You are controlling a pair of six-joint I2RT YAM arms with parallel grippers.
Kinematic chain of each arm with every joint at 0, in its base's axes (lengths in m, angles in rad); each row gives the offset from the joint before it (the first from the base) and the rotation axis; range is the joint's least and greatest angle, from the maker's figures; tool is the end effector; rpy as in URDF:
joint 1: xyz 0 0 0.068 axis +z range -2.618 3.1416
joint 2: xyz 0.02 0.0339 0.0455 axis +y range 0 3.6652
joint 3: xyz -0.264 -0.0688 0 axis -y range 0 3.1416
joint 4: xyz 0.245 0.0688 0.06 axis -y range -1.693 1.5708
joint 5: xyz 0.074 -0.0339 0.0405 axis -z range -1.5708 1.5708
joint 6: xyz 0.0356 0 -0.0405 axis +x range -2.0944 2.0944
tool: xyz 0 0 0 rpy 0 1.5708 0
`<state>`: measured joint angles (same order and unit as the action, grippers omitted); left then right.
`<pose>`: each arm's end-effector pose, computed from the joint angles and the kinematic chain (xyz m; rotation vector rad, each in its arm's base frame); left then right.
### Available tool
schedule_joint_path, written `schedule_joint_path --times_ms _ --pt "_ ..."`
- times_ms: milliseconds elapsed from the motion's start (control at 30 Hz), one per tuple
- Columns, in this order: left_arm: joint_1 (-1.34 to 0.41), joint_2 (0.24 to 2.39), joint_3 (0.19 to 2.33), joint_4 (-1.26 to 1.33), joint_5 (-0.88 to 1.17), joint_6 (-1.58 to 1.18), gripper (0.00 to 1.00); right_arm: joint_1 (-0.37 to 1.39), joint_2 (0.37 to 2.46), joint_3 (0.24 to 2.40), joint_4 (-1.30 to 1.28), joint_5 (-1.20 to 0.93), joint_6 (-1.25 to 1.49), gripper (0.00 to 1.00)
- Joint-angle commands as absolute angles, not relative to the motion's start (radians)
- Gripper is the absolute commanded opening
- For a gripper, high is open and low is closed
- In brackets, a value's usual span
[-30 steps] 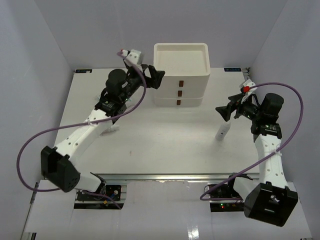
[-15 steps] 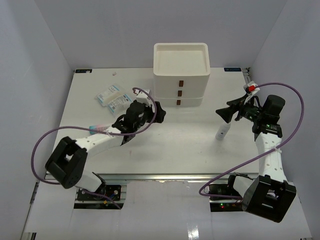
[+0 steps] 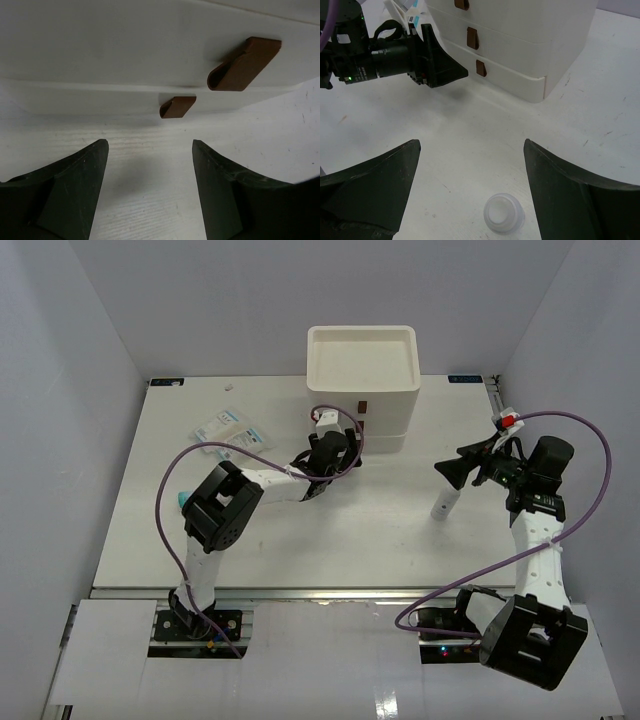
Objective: Organize the makeup
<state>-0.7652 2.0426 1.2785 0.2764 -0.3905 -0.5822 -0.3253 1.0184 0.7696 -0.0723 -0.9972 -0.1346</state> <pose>0.3360 -0.3039 0.1724 -0.0551 2.0475 -0.4489 0.2202 -0.0427 0.3066 -0.4906 1.7135 0.6068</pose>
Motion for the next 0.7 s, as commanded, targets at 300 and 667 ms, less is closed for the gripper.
schedule_joint_path --times_ms 300,667 --pt "-0.811 2.169 1.429 0.387 -0.523 -0.561 0.7 -0.345 0.979 0.755 -0.025 -1.037 -0.101 0.9" --pt "-0.814 2.24 1.527 0.334 -0.574 -0.592 0.52 -0.362 0.962 0.746 -0.012 -1.059 -0.077 0.9"
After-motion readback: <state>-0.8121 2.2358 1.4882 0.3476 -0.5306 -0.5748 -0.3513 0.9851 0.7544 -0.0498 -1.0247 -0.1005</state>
